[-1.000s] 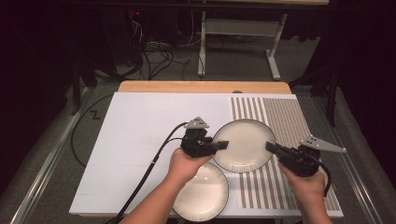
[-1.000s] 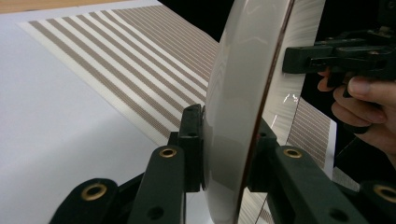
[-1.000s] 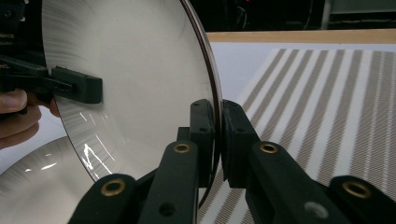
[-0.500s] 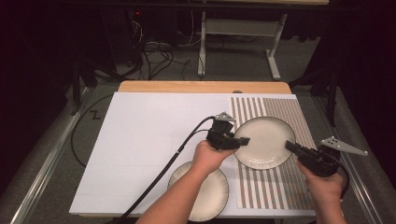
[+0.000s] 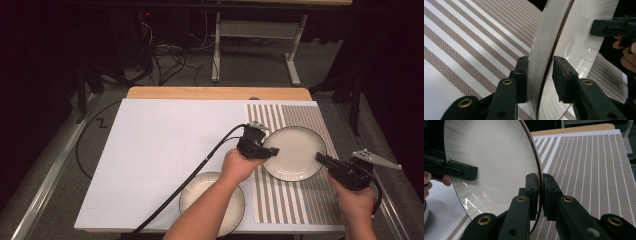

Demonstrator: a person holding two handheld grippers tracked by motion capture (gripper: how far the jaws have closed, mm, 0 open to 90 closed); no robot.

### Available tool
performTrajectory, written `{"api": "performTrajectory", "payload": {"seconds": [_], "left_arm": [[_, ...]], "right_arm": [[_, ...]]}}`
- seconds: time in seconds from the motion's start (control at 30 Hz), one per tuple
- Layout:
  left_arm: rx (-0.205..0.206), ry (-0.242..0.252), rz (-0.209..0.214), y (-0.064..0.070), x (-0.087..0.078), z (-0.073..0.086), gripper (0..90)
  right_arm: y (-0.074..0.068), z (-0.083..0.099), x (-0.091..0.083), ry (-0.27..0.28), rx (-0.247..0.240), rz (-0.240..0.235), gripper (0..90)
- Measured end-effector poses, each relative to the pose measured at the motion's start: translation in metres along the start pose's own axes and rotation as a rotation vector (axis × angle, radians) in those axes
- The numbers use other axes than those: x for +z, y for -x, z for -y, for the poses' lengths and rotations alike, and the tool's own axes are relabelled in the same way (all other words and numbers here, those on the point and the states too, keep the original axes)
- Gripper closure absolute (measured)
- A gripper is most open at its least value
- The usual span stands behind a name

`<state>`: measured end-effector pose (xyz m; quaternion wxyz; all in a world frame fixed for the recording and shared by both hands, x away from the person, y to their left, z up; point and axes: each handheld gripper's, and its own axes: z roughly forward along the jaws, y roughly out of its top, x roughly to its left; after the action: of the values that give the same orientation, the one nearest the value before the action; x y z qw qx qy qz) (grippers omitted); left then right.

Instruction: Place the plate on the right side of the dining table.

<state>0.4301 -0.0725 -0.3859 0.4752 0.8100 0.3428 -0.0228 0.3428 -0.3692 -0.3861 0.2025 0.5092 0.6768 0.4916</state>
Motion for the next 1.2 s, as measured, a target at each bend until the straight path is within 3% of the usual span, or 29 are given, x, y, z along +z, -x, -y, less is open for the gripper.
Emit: {"api": "performTrajectory", "payload": {"seconds": [0.33,0.5,0.63,0.73,0.97,1.2], "left_arm": [[-0.009,-0.034,-0.005,-0.004,0.014,0.003,64.4],[-0.012,-0.038,-0.021,-0.007,0.014,0.002,64.6],[-0.015,-0.036,-0.070,-0.010,0.012,0.001,68.7],[-0.021,-0.018,-0.058,-0.011,0.009,-0.001,67.3],[0.007,0.007,-0.066,-0.006,-0.001,-0.002,56.5],[0.034,0.050,-0.077,-0.007,-0.028,0.000,51.3]], "right_arm": [[0.005,0.007,0.003,-0.014,-0.015,0.038,86.4],[0.005,0.008,0.003,-0.008,-0.011,0.043,86.7],[0.006,0.008,0.002,0.002,0.003,0.036,87.5],[0.007,0.009,0.002,0.004,0.009,0.041,87.5],[0.008,0.009,0.004,0.003,0.016,0.054,87.1],[0.008,0.008,0.006,-0.007,0.022,0.071,86.5]]}}
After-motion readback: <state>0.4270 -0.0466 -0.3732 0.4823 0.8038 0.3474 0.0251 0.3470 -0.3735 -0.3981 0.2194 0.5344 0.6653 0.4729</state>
